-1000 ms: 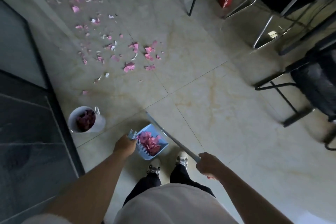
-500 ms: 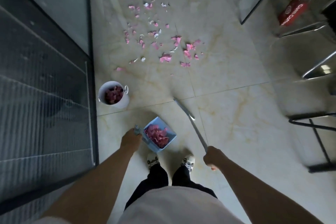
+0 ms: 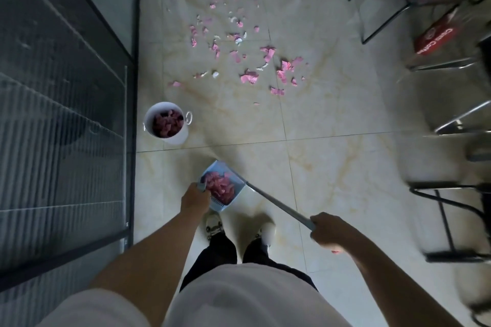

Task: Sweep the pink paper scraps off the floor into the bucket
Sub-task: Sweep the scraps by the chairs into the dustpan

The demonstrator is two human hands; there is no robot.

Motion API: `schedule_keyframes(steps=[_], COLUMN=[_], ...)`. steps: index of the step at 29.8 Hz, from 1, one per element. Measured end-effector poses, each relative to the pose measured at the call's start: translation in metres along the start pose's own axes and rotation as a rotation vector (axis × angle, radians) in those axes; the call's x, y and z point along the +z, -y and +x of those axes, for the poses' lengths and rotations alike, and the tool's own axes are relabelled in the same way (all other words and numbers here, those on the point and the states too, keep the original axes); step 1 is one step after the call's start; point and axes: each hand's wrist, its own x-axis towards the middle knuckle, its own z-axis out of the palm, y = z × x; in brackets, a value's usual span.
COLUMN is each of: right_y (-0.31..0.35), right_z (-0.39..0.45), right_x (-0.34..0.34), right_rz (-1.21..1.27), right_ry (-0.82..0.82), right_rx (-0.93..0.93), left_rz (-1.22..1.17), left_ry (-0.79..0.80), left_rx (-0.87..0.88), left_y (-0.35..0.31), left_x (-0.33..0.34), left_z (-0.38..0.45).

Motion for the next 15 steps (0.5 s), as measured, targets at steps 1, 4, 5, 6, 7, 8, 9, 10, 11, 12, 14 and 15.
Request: schedule_keyframes(steps=[1, 4, 5, 6, 7, 8, 9, 10, 11, 12, 14, 15], right_y=[0.004, 0.013, 0.015, 0.020, 0.023, 0.027, 0.031, 0.033, 0.037, 0.040, 0.044, 0.046], right_z=[-0.004, -0.007, -0.005, -0.002, 0.001, 0.006, 0.011, 0.018, 0.026, 0.033, 0.050, 0.057], right_x=[-0.004, -0.015, -0.017, -0.020, -0.022, -0.024, -0.024, -0.023, -0.024, -0.025, -0.030, -0.034], right_rz=[0.013, 0.050, 0.073, 0.099, 0.135, 0.170, 0.215, 0.263, 0.313, 0.365, 0.466, 0.502], right_ry=[-0.009, -0.041, -0.059, -0.083, -0.105, -0.124, -0.141, -0.152, -0.156, -0.155, -0.149, -0.139], right_rx=[0.007, 0.004, 0.004, 0.002, 0.006, 0.010, 0.022, 0.036, 0.047, 0.055, 0.061, 0.060], left_rz=[-0.013, -0.049, -0.091, -0.167, -0.265, -0.368, -0.458, -0.535, -0.590, -0.631, -0.722, -0.772], left_ry=[0.010, 0.058, 0.082, 0.109, 0.148, 0.182, 0.223, 0.269, 0.311, 0.349, 0.369, 0.347], left_rx=[-0.005, -0.015, -0.019, -0.026, -0.039, -0.053, -0.059, -0.056, -0.040, -0.015, 0.004, -0.011], left_y=[0.000, -0.004, -0.006, -0.009, -0.012, -0.015, -0.019, -0.021, -0.024, -0.027, -0.028, -0.026], left_x=[-0.005, -0.017, -0.020, -0.026, -0.031, -0.037, -0.042, -0.046, -0.052, -0.056, -0.060, -0.060], left_z=[0.003, 0.007, 0.007, 0.004, 0.001, -0.004, -0.009, -0.014, -0.019, -0.024, -0.031, -0.034])
